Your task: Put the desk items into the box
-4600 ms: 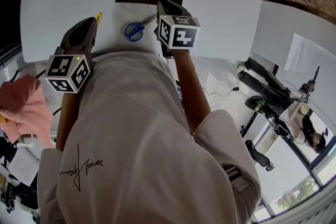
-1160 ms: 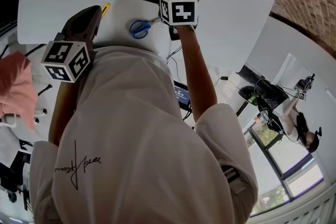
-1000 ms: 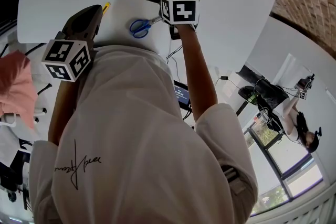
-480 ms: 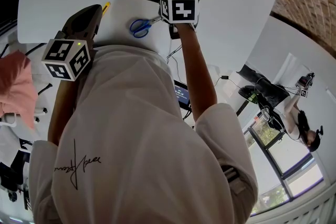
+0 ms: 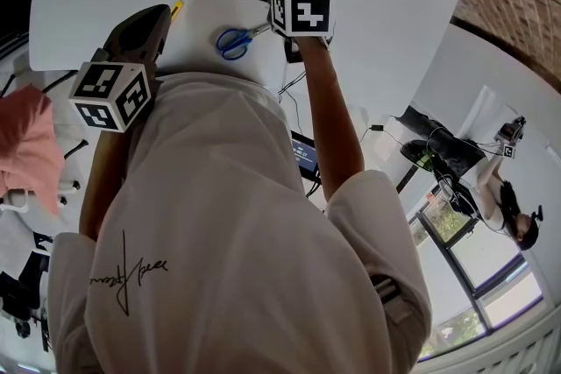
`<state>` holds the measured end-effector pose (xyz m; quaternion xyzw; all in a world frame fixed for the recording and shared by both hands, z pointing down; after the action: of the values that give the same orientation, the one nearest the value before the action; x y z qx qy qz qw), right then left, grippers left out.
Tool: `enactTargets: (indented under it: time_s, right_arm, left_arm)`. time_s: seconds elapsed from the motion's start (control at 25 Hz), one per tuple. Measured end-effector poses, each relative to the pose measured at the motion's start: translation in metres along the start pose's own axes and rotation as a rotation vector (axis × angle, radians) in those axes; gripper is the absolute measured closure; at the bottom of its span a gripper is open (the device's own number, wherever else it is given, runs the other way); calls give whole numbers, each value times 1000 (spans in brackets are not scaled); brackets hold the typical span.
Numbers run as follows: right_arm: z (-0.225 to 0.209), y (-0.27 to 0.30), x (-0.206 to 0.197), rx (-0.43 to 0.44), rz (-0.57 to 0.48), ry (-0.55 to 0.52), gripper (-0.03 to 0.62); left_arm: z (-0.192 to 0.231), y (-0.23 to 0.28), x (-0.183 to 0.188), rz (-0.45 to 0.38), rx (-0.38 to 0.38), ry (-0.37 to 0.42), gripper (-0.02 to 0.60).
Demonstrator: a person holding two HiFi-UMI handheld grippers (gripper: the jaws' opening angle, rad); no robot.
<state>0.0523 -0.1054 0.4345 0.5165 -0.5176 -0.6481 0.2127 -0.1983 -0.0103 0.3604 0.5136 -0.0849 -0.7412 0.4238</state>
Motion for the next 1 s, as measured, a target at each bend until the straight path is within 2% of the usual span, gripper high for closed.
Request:
enactTargets:
  time_s: [0.68,1.0]
  right_arm:
    - [1,-27,-3,7,-73,16,534]
    - [4,-41,-8,14,-106,15,554]
  left_arm:
    - [-10,-6,2,-19,-10,38,575]
    - [-14,-8,3,-32,-15,51,575]
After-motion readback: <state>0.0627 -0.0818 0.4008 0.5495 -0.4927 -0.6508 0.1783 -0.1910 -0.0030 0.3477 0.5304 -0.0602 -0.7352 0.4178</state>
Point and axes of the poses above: the fingertips, and each gripper's own axes: y forward along the fingers, z to its left, x out of its top, the point moved 7 cm from there along -y, backward along the fingers, and after that the axes turned 1 degree about -y, right-handed, at the moved point
